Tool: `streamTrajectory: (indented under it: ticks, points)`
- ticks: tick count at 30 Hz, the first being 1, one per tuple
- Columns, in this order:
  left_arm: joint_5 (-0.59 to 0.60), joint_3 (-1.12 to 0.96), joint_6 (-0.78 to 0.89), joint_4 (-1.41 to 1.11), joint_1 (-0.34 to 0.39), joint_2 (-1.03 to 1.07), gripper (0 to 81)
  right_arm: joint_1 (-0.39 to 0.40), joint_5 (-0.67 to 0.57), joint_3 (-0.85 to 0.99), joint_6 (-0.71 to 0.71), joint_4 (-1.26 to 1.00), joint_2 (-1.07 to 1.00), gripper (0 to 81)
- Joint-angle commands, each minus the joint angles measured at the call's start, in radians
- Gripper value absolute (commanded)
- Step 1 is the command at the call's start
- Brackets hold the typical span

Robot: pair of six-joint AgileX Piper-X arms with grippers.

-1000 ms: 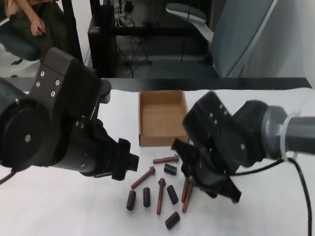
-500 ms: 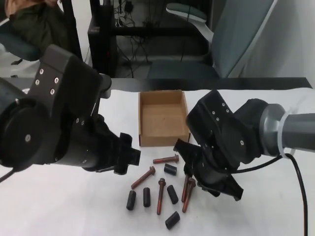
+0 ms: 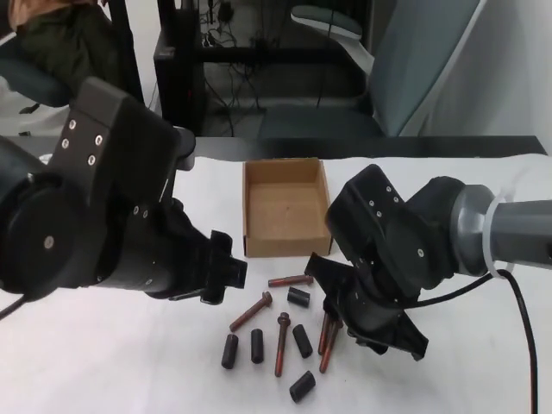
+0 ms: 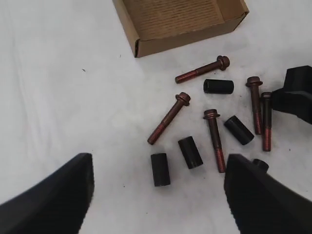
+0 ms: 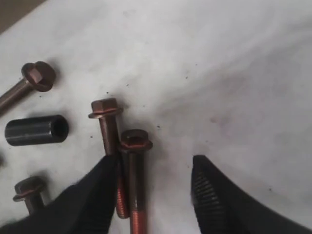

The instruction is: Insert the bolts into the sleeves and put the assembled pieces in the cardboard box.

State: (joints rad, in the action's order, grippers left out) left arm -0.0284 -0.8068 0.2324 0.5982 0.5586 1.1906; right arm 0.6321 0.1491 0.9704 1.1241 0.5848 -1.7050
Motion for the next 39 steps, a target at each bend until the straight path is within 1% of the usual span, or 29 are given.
streamTrajectory:
  ticks: [1, 10, 20, 21, 22, 24, 25, 26, 29, 32, 35, 38, 39]
  points:
    - [-0.003, -0.012, -0.002, -0.013, 0.0, -0.014, 70.0, 0.005, -0.001, 0.005, -0.003, 0.003, -0.003, 44.9]
    - [-0.003, -0.012, -0.002, -0.013, 0.0, -0.014, 70.0, 0.03, -0.043, 0.005, 0.01, 0.003, -0.067, 44.9]
    - [-0.003, -0.012, -0.004, -0.013, 0.0, -0.014, 70.0, 0.016, -0.036, 0.005, 0.021, 0.034, -0.072, 44.1]
    - [-0.003, -0.012, -0.004, -0.013, 0.0, -0.014, 70.0, 0.014, -0.036, 0.005, 0.021, 0.042, -0.075, 40.6]
    - [-0.003, -0.012, -0.004, -0.013, 0.0, -0.014, 70.0, 0.015, -0.042, 0.005, 0.021, 0.05, -0.078, 34.0]
    - [-0.003, -0.012, -0.004, -0.013, 0.0, -0.014, 70.0, 0.015, -0.047, 0.003, 0.016, 0.056, -0.082, 16.4]
    - [-0.003, -0.012, -0.004, -0.013, 0.0, -0.014, 70.0, 0.015, -0.051, 0.001, 0.011, 0.057, -0.082, 4.1]
    - [-0.003, -0.012, -0.004, -0.013, 0.0, -0.014, 70.0, 0.015, -0.052, -0.001, 0.009, 0.057, -0.082, 0.1]
    - [-0.003, -0.012, -0.004, -0.013, 0.0, -0.014, 70.0, 0.015, -0.063, -0.004, -0.011, 0.057, -0.082, 0.0]
    - [-0.003, -0.012, -0.004, -0.013, 0.0, -0.014, 70.0, 0.015, -0.085, -0.004, -0.086, 0.057, -0.082, 0.0]
    - [-0.003, -0.012, 0.032, -0.013, 0.0, -0.012, 70.0, 0.015, -0.095, -0.004, -0.149, 0.08, -0.073, 0.0]
    - [0.006, -0.012, 0.059, -0.009, 0.0, 0.008, 64.0, 0.015, -0.054, -0.004, -0.242, 0.134, -0.035, 0.0]
    - [0.028, -0.012, 0.059, -0.009, 0.0, 0.021, 63.4, 0.015, -0.032, -0.004, -0.267, 0.148, -0.021, 0.0]
